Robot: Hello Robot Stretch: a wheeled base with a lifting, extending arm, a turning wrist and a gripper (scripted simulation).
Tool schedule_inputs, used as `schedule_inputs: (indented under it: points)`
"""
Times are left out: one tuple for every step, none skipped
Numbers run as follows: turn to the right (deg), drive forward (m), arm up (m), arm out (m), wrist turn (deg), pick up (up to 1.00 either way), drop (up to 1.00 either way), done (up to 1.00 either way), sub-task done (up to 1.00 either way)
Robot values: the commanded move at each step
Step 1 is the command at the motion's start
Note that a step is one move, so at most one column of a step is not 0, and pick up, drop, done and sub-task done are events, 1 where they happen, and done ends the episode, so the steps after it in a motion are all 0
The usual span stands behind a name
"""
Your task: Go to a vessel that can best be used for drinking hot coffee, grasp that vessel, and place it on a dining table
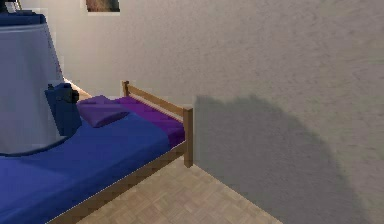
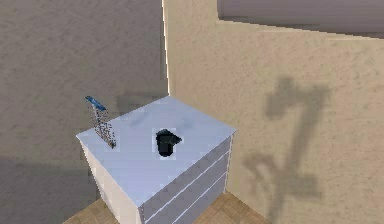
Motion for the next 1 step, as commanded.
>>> schedule_inputs:
  points:
    - [0.0, 0.00, 0.28, 0.00, 0.0, 0.00, 0.00, 0.00, 0.00]
